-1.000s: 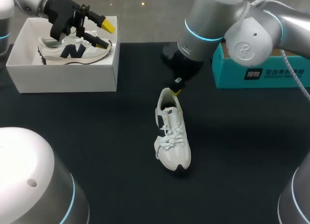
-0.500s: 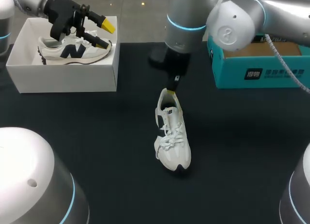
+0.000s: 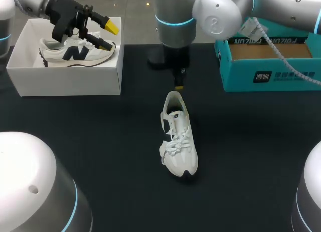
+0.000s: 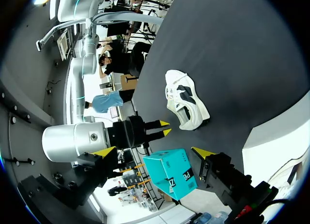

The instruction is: Take the shoe out of the shoebox, open the shoe tongue, remove and reinsert the insole, then place the shoe into the shoebox

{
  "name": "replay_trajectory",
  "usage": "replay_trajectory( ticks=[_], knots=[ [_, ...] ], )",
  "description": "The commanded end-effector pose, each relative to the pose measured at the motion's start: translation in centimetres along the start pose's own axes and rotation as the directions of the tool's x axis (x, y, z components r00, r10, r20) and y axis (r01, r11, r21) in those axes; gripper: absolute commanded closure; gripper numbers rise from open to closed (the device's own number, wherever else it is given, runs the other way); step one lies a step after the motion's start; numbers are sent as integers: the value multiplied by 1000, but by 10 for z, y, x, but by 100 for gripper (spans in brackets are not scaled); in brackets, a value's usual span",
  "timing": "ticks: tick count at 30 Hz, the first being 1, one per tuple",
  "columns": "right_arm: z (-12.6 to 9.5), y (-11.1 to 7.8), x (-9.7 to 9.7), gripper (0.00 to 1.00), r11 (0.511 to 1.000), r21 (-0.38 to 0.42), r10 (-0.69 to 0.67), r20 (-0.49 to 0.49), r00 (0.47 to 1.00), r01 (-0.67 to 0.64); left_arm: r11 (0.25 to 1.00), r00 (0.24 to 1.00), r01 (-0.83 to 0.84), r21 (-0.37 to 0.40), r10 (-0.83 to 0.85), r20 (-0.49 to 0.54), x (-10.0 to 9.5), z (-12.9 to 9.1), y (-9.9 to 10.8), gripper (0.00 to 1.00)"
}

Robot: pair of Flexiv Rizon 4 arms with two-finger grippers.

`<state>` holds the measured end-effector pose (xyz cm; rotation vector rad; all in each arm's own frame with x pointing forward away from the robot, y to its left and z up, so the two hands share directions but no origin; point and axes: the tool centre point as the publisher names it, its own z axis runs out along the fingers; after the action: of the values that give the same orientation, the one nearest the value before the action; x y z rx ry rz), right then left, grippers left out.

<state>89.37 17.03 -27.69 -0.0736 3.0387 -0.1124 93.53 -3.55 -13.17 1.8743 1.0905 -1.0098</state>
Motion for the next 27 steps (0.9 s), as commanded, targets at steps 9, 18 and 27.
replay_trajectory(
  ticks=[9,18,27],
  knots=[
    [30,21,-13,0,1000,14,23,13,1000,-23,1000,1000,-1,1,1,-2,0,0,0,0],
    [52,17,-12,0,998,-6,67,23,998,-67,1000,1000,-1,1,1,-2,0,0,0,0],
    [78,7,-20,0,997,-3,79,16,997,-79,1000,1000,-1,1,1,-2,0,0,0,0]
  ],
)
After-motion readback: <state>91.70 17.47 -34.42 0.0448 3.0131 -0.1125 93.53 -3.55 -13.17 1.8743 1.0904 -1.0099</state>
